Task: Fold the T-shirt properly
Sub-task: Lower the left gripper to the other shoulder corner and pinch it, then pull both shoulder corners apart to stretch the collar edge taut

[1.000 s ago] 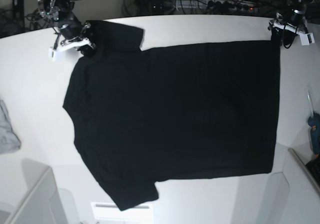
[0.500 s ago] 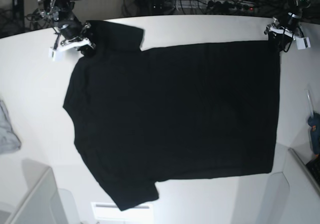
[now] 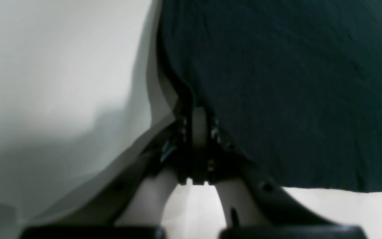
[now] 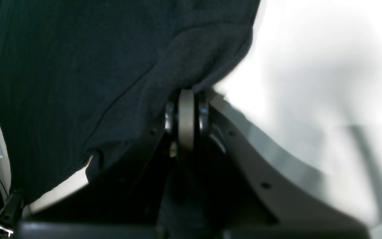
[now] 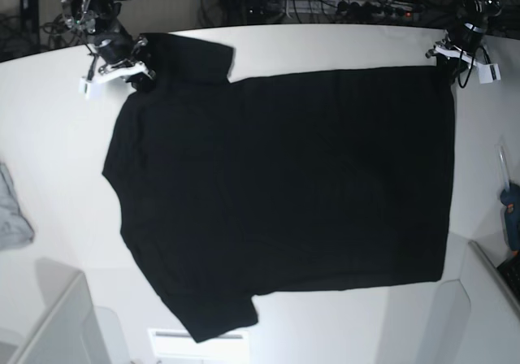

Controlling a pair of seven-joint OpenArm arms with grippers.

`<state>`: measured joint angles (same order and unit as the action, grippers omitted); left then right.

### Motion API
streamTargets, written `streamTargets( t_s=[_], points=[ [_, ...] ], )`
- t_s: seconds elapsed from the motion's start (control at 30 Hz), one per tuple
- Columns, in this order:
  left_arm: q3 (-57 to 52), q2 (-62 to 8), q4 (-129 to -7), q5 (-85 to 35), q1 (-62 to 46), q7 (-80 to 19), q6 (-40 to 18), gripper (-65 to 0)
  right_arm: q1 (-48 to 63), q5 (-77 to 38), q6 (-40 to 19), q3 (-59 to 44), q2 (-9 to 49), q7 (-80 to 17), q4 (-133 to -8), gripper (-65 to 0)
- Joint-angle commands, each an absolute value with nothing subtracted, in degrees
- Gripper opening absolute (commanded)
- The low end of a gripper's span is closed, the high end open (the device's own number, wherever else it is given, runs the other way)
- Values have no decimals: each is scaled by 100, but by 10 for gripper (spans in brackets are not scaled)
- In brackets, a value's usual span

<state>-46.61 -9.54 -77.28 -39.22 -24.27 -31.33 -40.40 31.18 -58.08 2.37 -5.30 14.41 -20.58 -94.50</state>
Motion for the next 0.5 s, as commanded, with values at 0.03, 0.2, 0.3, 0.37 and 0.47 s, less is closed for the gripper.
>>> streamTargets(
  t_s=[0.03,0.2,0.3,0.37,0.47],
  points=[
    [-4681,-1007,-7837,-3776,-2563,-3310,-4000,-650,3222,-5684,391,-558,1552,-2220,-9631,-650],
    [-4716,-1007,-8400,-3767,-2932,-3292,-4000,-650,3424,-5684,426,-567,1569,-2211,-10141,-650],
    [-4716,-998,-8690,-3767,-3116,-3292,-4000,-650,3495,-5684,435,-576,1569,-2211,-10281,-650],
    [-4716,-989,-8875,-3767,-3240,-3292,-4000,-650,3538,-5684,435,-576,1569,-2202,-10316,-650],
    [-4725,-989,-9147,-3776,-3459,-3284,-4000,-650,3644,-5684,435,-602,1569,-2202,-10404,-650]
  ],
)
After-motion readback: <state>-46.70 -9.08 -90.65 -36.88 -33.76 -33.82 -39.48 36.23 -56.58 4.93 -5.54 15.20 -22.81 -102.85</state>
